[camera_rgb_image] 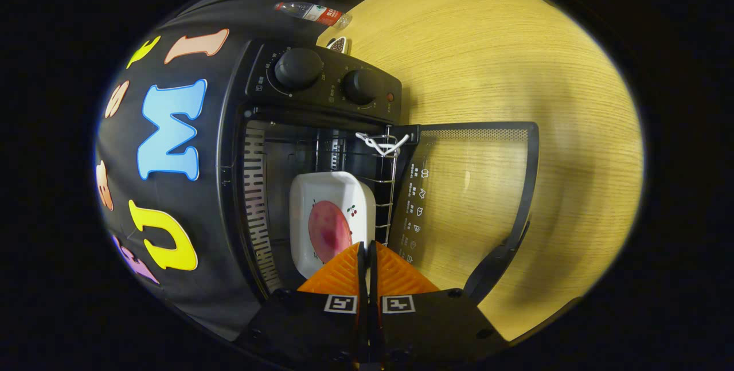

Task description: Open the toaster oven, put the food inside, and close the toaster oven door.

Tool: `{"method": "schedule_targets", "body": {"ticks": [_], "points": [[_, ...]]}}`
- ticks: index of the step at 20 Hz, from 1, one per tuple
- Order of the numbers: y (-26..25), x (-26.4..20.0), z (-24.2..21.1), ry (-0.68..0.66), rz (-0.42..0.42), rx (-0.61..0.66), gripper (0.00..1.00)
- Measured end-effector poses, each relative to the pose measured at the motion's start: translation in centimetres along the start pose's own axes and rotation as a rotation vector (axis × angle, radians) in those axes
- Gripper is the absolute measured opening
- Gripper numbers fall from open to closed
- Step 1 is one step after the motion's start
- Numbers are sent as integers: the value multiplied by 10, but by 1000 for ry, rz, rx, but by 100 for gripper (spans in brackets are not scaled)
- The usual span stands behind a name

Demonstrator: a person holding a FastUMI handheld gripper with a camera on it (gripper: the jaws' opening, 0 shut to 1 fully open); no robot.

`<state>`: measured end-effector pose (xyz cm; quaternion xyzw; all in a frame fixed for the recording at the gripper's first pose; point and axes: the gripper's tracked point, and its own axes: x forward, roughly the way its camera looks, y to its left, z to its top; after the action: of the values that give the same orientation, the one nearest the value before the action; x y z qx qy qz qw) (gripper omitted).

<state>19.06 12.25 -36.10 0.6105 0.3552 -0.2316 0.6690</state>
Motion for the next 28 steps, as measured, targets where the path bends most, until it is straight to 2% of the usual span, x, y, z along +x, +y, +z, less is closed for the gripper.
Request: {"method": "schedule_targets", "body": {"ticks": [6, 8, 10, 12, 15, 18, 24, 28], "points": [[12, 11, 3, -20, 37, 33, 2], [16, 11, 4, -17, 62, 34, 7], [23, 9, -2, 0, 103, 34, 16], [30, 3, -6, 9, 143, 17, 60], [30, -10, -10, 12, 167, -77, 97], [26, -27, -23, 53, 178, -197, 97], [1, -65, -47, 107, 181, -571, 97], [-18, -84, -53, 118, 179, -770, 97]]}}
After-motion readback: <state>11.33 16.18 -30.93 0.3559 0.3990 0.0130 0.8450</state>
